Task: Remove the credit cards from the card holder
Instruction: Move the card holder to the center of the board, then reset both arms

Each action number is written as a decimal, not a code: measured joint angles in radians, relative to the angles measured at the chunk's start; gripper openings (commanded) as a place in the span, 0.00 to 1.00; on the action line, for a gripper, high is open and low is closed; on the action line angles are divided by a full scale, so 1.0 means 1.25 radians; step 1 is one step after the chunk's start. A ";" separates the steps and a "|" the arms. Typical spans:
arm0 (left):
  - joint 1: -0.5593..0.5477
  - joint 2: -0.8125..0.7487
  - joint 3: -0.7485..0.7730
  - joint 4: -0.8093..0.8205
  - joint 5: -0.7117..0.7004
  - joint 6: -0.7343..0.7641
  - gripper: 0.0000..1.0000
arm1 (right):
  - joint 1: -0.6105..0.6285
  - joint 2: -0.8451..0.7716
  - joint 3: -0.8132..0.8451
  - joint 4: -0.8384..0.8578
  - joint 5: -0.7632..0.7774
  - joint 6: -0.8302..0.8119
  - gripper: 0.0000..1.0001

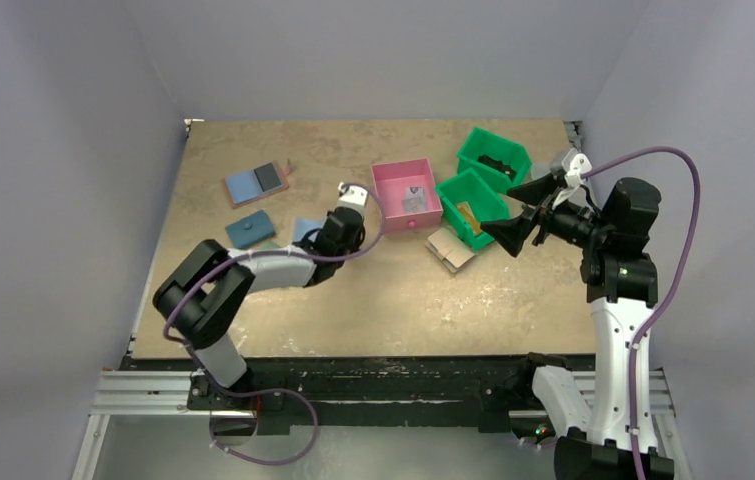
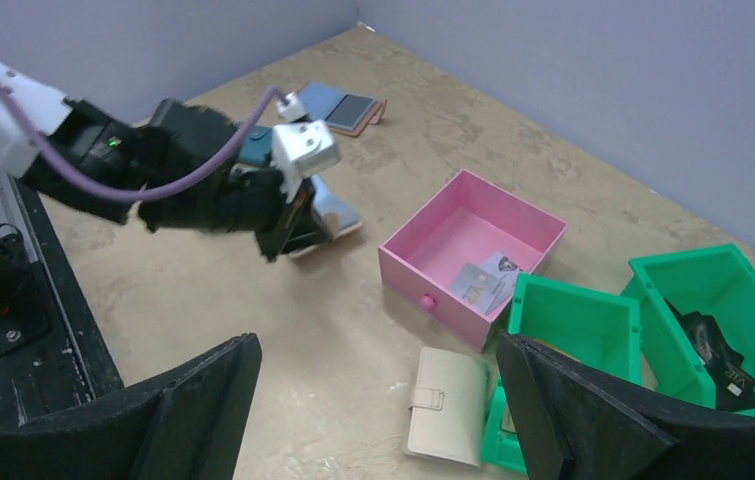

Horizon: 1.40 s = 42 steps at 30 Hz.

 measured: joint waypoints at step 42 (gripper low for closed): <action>0.414 0.051 0.516 -0.200 0.364 -0.147 0.90 | 0.001 0.118 -0.027 -0.033 0.323 0.008 0.99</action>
